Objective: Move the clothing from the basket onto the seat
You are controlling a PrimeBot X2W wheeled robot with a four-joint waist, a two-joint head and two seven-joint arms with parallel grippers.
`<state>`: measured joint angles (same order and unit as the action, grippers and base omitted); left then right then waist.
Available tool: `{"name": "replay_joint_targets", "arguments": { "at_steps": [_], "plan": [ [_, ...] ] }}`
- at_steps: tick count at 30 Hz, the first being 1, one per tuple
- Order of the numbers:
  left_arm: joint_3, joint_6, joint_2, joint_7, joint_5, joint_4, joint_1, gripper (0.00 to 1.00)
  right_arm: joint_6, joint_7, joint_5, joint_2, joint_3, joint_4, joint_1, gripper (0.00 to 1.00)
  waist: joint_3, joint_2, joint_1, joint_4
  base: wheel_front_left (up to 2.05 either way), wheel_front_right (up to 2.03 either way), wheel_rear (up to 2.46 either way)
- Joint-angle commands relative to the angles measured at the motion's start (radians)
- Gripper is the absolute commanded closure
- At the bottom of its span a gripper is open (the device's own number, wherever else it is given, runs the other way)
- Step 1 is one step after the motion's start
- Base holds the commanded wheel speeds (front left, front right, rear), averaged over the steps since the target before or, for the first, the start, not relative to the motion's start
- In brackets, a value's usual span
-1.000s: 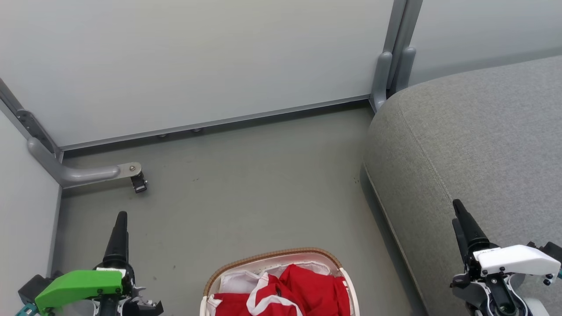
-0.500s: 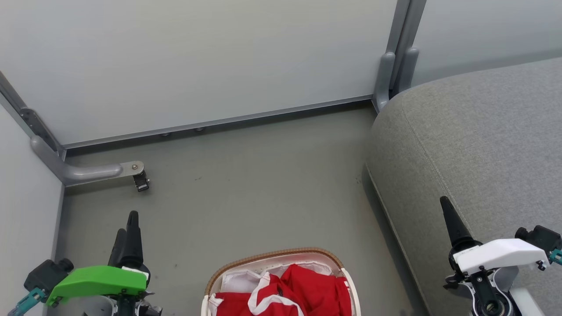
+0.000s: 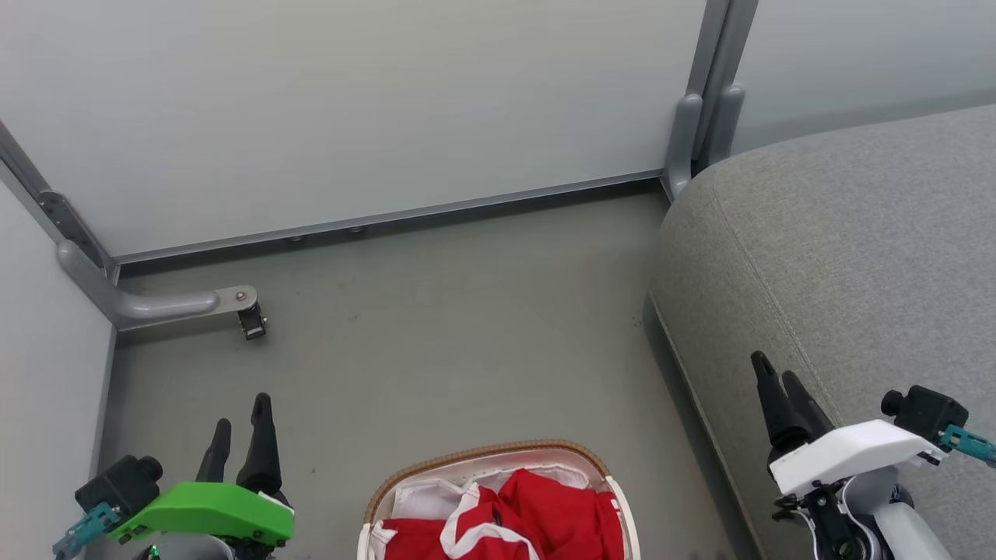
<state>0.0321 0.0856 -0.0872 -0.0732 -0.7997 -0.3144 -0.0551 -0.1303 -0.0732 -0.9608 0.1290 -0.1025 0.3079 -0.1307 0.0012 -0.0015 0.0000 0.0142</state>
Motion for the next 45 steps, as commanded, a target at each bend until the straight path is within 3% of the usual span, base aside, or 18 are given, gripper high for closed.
{"name": "replay_joint_targets", "arguments": {
  "at_steps": [1,27,45],
  "plan": [
    [0.007,-0.007,-0.017,-0.012,0.037,0.008,0.001,0.00,0.000,-0.012,0.037,0.011,-0.010,-0.005,-0.022,0.00,-0.001,0.0005,0.0000,0.000,0.00,0.00,0.00],
    [0.114,-0.115,-0.071,-0.084,0.341,0.017,0.018,0.00,0.000,-0.085,0.397,0.024,-0.056,0.022,-0.027,0.00,-0.002,0.0008,0.0000,0.011,0.00,0.00,0.00],
    [0.113,-0.102,-0.067,-0.126,0.482,0.030,-0.009,0.00,0.000,-0.126,0.544,0.008,-0.045,0.042,-0.075,0.00,0.003,0.0010,0.0000,0.011,0.00,0.00,0.00]
  ]
}}
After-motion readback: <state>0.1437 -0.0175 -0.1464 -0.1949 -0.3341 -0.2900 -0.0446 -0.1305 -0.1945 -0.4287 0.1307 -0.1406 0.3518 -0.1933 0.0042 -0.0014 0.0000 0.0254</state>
